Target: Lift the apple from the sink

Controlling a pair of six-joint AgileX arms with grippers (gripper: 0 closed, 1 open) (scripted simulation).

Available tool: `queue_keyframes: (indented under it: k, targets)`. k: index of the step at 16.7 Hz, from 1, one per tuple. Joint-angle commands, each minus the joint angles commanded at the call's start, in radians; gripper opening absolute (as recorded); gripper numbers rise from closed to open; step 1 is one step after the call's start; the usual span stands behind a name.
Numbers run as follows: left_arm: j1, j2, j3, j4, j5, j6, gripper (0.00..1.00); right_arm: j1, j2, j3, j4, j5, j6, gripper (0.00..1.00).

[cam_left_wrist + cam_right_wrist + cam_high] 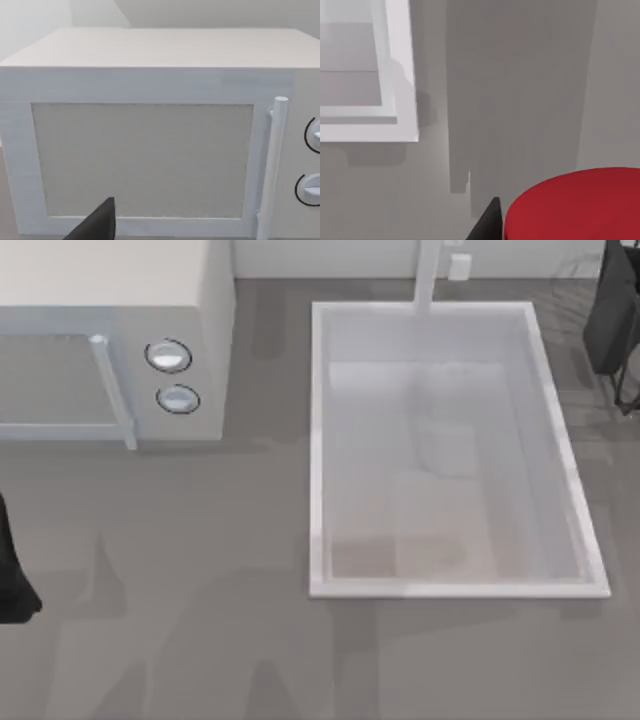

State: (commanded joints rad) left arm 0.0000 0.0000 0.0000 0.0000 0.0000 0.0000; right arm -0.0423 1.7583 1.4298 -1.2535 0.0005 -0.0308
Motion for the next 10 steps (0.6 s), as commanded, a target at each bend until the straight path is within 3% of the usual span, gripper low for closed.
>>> queue_keyframes:
  k: [5, 10]
  targets:
    - [0.000, 0.000, 0.000, 0.000, 0.000, 0.000, 1.00, 0.000, 0.039, -0.195, 0.256, 0.000, 0.002, 0.00]
    - [0.000, 0.000, 0.000, 0.000, 0.000, 0.000, 1.00, 0.000, 0.051, -0.256, 0.319, 0.000, 0.002, 0.00]
